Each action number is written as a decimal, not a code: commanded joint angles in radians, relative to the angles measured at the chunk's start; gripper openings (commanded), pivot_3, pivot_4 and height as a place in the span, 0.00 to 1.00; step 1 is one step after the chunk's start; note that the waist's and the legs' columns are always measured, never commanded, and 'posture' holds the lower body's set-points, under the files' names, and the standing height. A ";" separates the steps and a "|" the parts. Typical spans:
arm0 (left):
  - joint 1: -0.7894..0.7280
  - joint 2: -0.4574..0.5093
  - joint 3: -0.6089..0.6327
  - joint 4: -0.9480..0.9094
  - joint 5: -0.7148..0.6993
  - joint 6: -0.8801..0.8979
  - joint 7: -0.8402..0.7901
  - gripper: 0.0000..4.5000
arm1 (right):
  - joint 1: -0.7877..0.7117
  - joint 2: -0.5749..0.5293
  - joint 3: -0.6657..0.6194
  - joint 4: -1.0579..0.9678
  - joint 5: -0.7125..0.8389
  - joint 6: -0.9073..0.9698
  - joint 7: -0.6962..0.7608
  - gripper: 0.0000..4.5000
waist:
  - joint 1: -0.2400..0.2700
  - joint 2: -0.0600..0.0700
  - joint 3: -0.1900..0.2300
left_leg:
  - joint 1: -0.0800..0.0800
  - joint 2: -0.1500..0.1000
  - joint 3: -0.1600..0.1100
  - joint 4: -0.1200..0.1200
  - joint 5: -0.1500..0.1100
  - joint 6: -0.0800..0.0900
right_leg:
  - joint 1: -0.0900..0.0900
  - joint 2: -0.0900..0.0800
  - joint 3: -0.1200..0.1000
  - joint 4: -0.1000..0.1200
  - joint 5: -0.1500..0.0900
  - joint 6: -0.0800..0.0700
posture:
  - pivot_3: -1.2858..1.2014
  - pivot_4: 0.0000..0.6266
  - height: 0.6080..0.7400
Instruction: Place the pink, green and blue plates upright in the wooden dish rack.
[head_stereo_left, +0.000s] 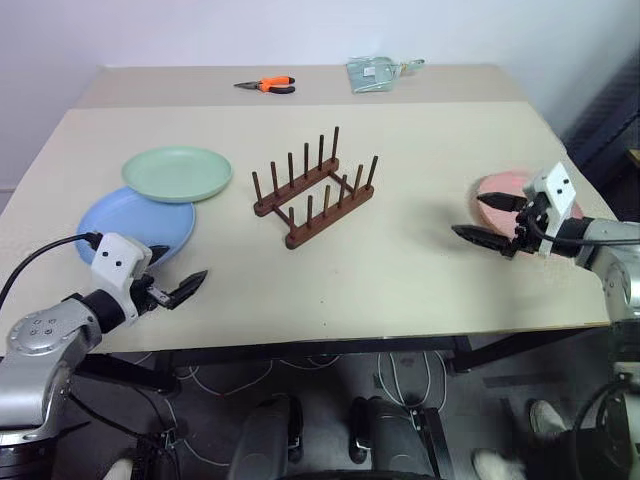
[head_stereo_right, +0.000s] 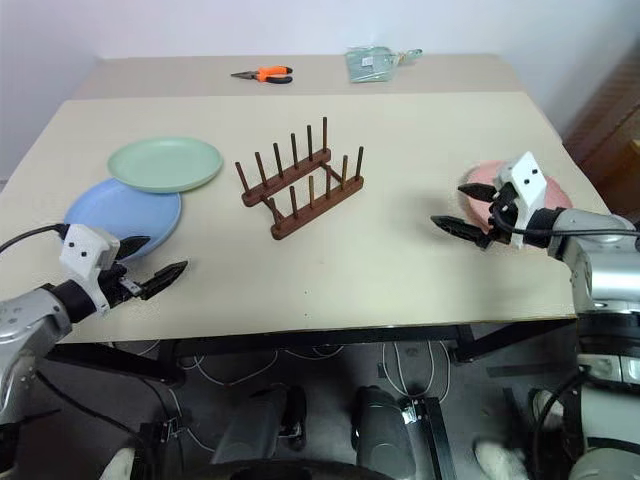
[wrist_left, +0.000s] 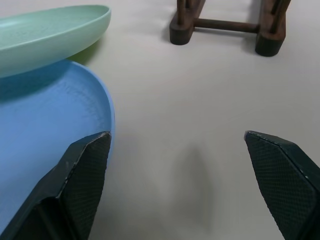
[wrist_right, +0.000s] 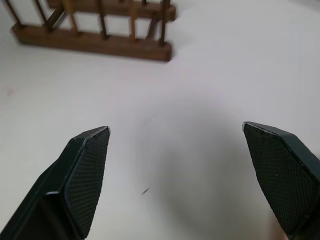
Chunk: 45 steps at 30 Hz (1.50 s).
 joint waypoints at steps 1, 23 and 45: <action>-0.020 0.017 -0.005 -0.049 -0.007 0.012 0.006 1.00 | 0.011 0.003 -0.017 -0.062 0.003 -0.018 -0.025 0.99 | -0.001 0.000 0.000 | 0.000 0.000 0.000 0.000 0.000 0.000 | 0.000 0.000 0.000 0.000 0.000 0.000 | 0.52 0.24 1.00; -0.217 -0.190 -0.425 -0.004 0.153 0.023 0.167 1.00 | 0.090 0.131 0.035 -0.302 0.000 0.056 -0.209 0.99 | 0.005 0.001 -0.001 | 0.001 0.000 0.001 0.000 0.000 0.000 | 0.001 0.002 0.000 0.001 0.000 0.000 | 0.52 0.24 1.00; -0.573 -0.374 -0.603 0.534 0.239 -0.260 -0.160 0.17 | 0.210 0.129 0.006 -0.485 0.010 0.094 -0.305 1.00 | 0.008 0.001 -0.001 | 0.000 -0.001 0.000 0.004 -0.001 0.002 | 0.003 0.002 -0.001 0.000 0.000 0.001 | 0.52 0.24 1.00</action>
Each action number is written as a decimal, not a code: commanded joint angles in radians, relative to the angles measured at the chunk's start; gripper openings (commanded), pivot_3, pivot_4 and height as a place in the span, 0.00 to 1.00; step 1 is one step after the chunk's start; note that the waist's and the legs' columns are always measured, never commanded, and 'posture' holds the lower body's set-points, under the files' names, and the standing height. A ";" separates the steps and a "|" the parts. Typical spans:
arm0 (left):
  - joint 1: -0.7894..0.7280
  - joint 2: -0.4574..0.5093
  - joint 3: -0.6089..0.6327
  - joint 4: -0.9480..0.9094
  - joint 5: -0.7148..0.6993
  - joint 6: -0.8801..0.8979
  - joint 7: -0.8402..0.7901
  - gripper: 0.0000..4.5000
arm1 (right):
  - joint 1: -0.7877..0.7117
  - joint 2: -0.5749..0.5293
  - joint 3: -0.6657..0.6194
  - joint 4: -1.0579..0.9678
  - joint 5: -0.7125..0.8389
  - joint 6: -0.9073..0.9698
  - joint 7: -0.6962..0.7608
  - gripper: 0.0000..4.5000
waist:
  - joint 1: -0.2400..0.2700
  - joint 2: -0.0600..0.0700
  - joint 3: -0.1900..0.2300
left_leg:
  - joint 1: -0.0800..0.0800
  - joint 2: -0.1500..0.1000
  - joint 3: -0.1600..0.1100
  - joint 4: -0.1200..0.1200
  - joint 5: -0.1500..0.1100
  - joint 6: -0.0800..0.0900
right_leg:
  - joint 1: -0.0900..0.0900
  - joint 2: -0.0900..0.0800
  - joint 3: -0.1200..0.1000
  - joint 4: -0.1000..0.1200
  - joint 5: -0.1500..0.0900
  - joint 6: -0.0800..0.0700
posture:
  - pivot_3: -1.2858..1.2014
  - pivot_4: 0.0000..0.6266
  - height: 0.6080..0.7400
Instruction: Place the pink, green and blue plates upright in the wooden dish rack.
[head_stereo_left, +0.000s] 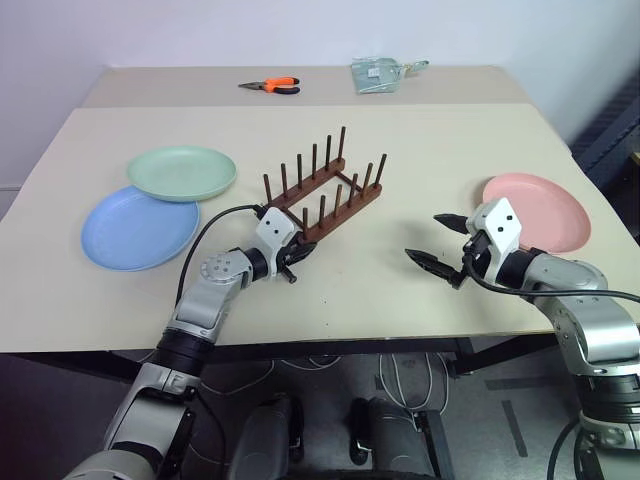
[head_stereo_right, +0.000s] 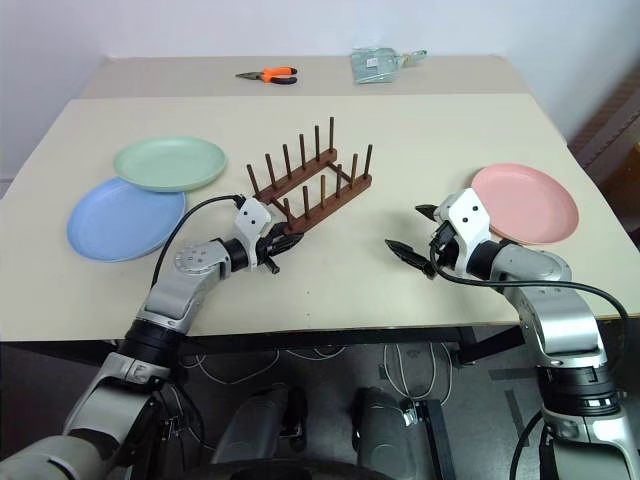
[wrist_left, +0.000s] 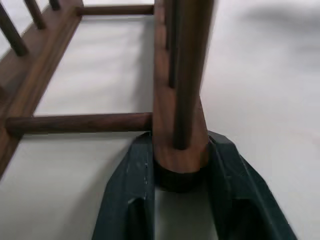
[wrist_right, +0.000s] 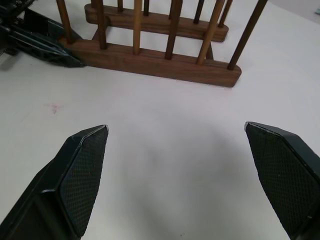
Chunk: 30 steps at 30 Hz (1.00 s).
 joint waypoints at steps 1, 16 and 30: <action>-0.007 0.011 -0.064 -0.046 -0.042 -0.012 -0.178 0.17 | 0.003 -0.027 -0.048 -0.044 0.013 0.004 -0.005 1.00 | 0.001 0.000 0.000 | 0.000 0.000 0.000 0.001 0.000 0.000 | 0.000 0.000 0.000 0.000 0.000 0.000 | 0.52 0.24 1.00; -0.113 0.081 -0.061 0.183 0.091 -0.135 -0.217 0.82 | 0.072 -0.093 -0.108 -0.033 -0.005 0.002 -0.002 1.00 | -0.003 0.000 0.000 | -0.001 0.001 -0.002 0.006 -0.002 0.003 | 0.002 0.000 -0.001 0.001 0.000 0.000 | 0.52 0.24 1.00; 0.143 0.114 -0.109 -0.415 0.015 0.262 -0.128 0.37 | 0.039 -0.055 0.100 0.033 -0.142 0.025 -0.060 0.02 | -0.003 0.002 0.000 | 0.000 0.002 -0.003 0.009 -0.003 0.004 | 0.004 -0.001 -0.001 0.001 0.000 0.001 | 0.52 0.24 1.00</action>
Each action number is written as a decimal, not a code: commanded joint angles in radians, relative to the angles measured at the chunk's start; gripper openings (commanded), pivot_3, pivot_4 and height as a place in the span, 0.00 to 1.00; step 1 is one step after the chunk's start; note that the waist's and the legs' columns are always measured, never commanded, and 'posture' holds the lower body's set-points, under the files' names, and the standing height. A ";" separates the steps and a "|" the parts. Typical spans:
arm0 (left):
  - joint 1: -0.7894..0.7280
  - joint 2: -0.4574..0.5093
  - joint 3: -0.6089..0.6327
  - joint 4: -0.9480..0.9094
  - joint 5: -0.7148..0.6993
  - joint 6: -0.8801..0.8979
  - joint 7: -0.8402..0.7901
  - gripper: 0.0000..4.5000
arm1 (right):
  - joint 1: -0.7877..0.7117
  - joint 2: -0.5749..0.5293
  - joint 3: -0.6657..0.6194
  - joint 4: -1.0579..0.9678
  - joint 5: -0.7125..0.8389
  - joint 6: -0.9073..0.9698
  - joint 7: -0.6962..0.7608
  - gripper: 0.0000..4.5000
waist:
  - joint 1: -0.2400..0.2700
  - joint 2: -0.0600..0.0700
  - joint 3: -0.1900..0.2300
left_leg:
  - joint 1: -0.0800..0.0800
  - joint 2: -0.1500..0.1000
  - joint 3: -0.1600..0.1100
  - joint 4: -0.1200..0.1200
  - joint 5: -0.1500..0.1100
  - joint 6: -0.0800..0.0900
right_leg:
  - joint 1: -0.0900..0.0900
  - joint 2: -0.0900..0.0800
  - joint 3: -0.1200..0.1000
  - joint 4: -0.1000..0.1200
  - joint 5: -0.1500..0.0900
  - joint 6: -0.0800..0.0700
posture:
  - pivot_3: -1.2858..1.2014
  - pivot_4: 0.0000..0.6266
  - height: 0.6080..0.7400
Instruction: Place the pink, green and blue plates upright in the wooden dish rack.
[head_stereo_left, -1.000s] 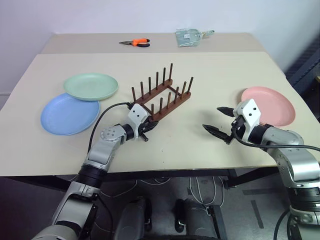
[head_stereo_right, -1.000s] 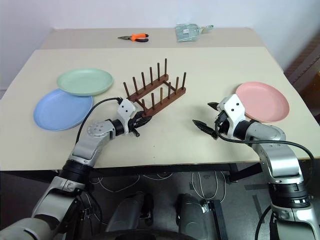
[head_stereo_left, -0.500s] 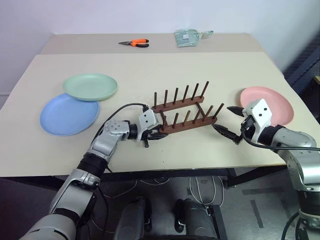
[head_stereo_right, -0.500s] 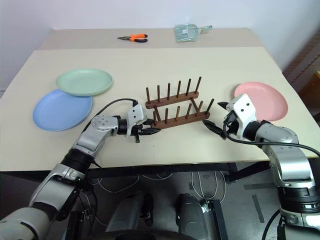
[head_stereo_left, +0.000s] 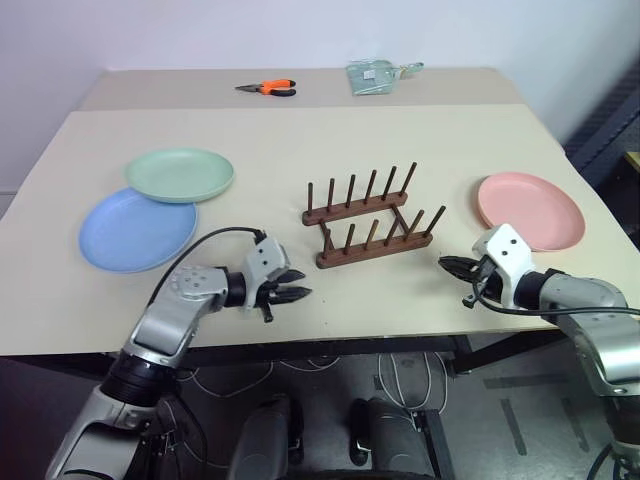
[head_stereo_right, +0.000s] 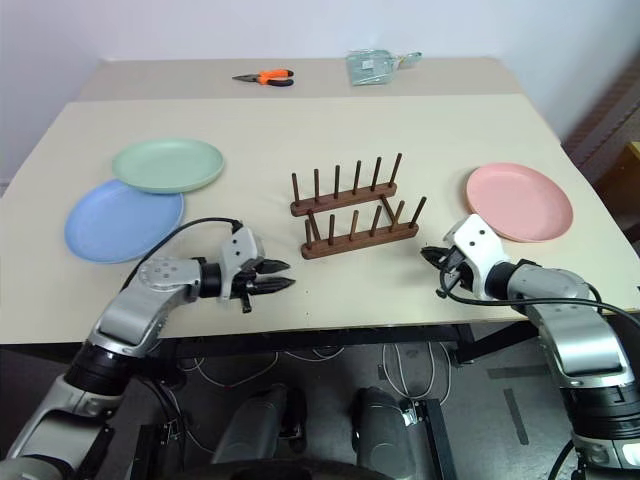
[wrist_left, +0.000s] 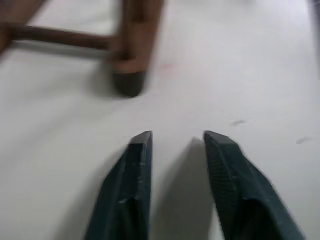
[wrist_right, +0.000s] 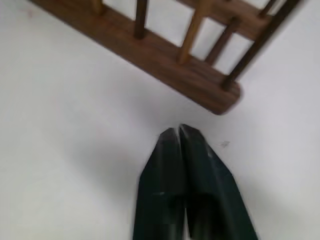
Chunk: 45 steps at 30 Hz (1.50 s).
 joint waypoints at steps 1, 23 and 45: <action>-0.016 -0.037 -0.081 -0.006 0.110 -0.006 0.114 0.37 | -0.073 0.040 0.075 0.046 -0.084 -0.011 -0.062 0.02 | 0.002 0.000 0.000 | 0.000 0.000 0.000 0.000 0.000 0.000 | 0.000 0.000 0.000 0.000 0.000 0.000 | 0.52 0.24 1.00; -0.168 -0.155 -0.002 0.233 0.161 -0.115 0.366 0.37 | -0.307 0.095 0.070 0.341 -0.230 -0.132 -0.175 0.40 | -0.006 0.004 -0.002 | 0.001 -0.001 0.001 0.001 0.000 0.001 | 0.002 0.001 0.000 0.000 0.001 0.002 | 0.52 0.24 1.00; -0.034 -0.045 0.022 -0.169 -0.093 0.052 0.131 0.37 | -0.394 -0.042 0.063 0.848 -0.360 -0.410 -0.220 0.01 | -0.001 0.006 -0.002 | 0.001 -0.001 0.001 0.001 0.000 0.001 | 0.002 0.001 0.000 -0.001 0.000 0.003 | 0.52 0.24 1.00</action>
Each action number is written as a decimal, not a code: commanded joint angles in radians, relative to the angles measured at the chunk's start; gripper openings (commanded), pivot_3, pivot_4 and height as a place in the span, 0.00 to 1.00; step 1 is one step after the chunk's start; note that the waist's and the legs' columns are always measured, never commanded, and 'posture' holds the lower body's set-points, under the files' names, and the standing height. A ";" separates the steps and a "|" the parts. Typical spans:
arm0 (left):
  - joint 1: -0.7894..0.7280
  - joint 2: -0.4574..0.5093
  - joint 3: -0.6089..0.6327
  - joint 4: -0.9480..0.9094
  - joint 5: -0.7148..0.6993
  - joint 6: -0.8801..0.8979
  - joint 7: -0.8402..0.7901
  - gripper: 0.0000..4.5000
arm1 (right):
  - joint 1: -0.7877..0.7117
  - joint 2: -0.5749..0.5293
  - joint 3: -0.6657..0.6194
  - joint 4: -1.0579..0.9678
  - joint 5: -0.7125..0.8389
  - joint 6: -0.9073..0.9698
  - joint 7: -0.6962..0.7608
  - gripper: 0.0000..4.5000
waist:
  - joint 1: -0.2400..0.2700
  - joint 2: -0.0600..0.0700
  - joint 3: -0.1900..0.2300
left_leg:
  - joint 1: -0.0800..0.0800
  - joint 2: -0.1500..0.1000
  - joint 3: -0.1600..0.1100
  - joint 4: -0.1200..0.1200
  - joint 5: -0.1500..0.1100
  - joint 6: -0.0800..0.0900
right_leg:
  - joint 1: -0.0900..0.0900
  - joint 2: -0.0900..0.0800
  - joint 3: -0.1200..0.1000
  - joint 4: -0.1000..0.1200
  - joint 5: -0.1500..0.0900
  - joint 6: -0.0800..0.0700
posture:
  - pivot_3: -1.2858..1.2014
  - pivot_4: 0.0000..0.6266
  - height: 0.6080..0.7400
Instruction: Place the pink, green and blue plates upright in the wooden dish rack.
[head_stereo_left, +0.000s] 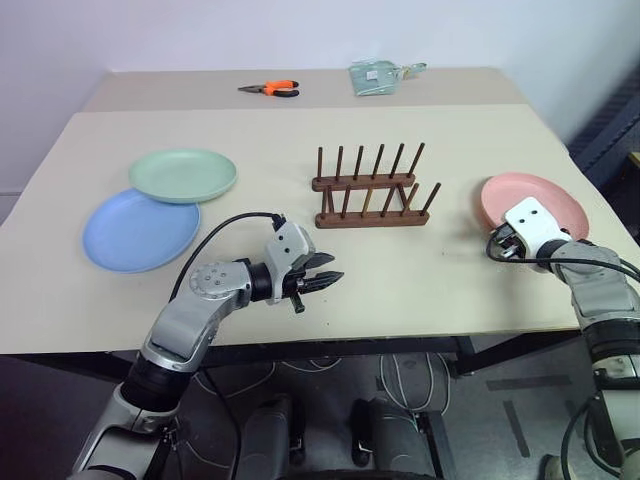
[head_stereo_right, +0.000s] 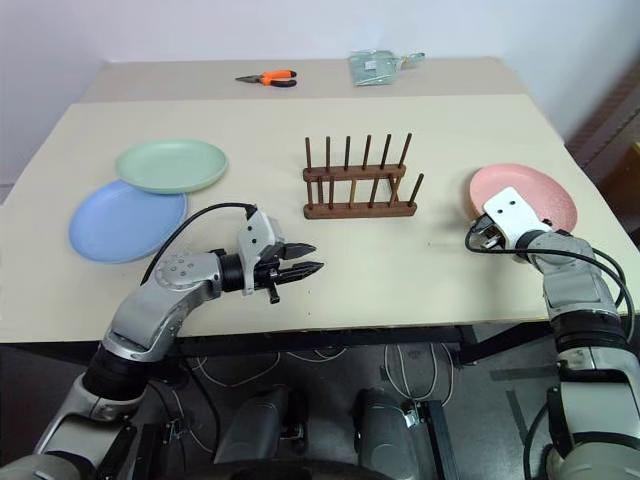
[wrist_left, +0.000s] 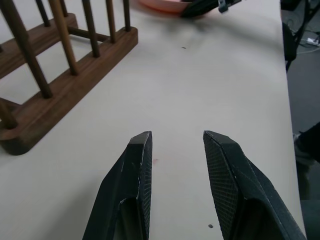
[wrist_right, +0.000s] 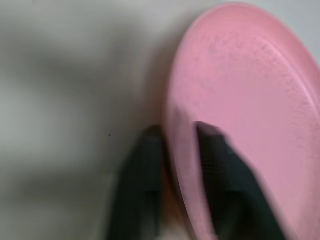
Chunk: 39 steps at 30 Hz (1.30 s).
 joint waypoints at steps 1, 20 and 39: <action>0.001 0.012 0.004 -0.039 0.004 -0.013 0.009 0.37 | -0.015 -0.015 -0.010 -0.008 -0.021 -0.052 -0.021 0.01 | -0.001 0.000 0.000 | 0.000 0.000 0.000 0.000 0.000 0.000 | 0.000 0.000 0.000 0.000 0.000 0.000 | 0.52 0.24 1.00; 0.017 0.097 0.103 0.021 -0.016 -0.040 0.010 0.37 | -0.316 0.191 -0.452 -0.671 1.196 0.838 -0.041 0.01 | 0.002 0.005 0.003 | -0.002 -0.002 -0.002 -0.001 -0.003 0.003 | -0.002 -0.005 -0.001 -0.001 0.000 0.000 | 0.52 0.24 1.00; 0.035 0.099 0.141 -0.003 -0.056 -0.025 0.026 0.42 | -0.412 0.204 -0.364 -0.317 0.989 0.758 0.019 0.45 | -0.001 0.005 0.003 | -0.002 -0.002 0.001 -0.001 -0.002 0.003 | -0.003 -0.003 -0.001 0.000 0.000 0.000 | 0.52 0.24 1.00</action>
